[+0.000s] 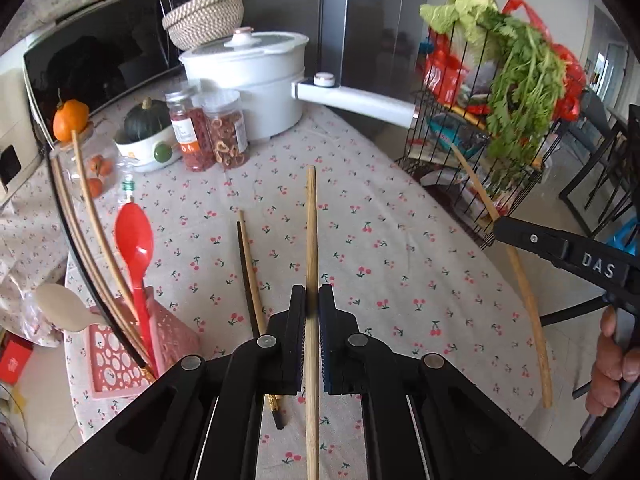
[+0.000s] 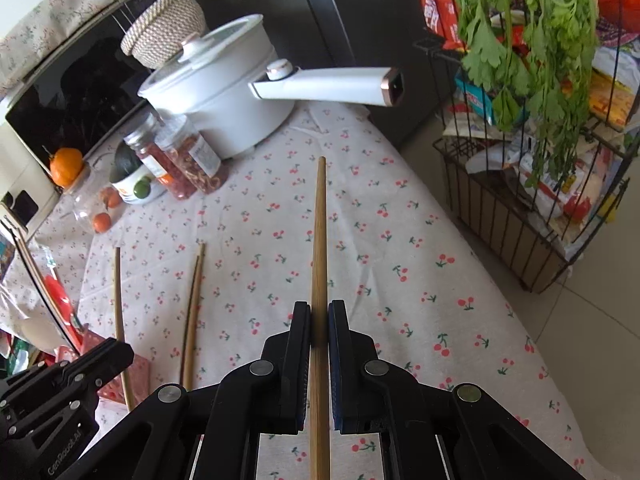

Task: Organize utensils
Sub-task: 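Carry the chopstick into the basket and open the left tool while the right carries its chopstick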

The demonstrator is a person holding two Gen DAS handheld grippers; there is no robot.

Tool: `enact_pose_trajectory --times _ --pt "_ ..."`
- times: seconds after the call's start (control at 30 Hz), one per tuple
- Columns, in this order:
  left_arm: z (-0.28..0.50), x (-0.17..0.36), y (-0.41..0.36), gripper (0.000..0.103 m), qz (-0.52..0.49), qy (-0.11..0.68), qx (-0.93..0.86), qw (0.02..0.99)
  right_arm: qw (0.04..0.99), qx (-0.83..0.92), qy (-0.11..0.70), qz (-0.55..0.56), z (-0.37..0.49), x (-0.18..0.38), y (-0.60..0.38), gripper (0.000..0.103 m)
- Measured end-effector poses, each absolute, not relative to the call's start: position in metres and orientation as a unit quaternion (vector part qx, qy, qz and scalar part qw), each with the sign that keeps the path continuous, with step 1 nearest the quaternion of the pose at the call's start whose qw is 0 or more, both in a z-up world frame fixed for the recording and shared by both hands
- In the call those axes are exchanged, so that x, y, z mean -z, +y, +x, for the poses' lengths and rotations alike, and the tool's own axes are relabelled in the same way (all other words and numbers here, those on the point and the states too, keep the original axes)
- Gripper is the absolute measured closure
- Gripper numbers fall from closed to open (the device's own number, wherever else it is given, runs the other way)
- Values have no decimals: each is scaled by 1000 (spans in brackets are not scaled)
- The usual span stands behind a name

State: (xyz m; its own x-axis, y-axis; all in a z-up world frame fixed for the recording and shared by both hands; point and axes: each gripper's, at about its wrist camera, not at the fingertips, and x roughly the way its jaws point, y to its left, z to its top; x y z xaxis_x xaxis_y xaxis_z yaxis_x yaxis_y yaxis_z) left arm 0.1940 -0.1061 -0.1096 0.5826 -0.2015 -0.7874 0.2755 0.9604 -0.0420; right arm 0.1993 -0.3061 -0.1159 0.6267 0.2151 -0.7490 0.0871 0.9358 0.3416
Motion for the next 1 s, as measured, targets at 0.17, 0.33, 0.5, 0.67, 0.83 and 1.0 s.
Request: enact_pose_trajectory --times 0.17,0.33,0.5,0.67,0.83,1.0 --pt "153 82 -85 97 33 379 141 914 899 -58 393 185 180 95 -292 98" --pt "135 58 -66 97 -5 343 162 925 918 -81 349 169 165 78 -275 98" --pt "112 30 -52 97 -9 290 166 942 933 -90 302 172 159 65 -273 98" --pt "96 3 -25 97 -18 214 155 964 942 -93 270 178 158 57 -270 98" --pt "87 -4 1 97 -24 130 124 983 945 -100 256 175 158 56 -261 98" --pt "95 7 24 97 -37 69 90 993 946 -111 260 160 162 62 -244 98"
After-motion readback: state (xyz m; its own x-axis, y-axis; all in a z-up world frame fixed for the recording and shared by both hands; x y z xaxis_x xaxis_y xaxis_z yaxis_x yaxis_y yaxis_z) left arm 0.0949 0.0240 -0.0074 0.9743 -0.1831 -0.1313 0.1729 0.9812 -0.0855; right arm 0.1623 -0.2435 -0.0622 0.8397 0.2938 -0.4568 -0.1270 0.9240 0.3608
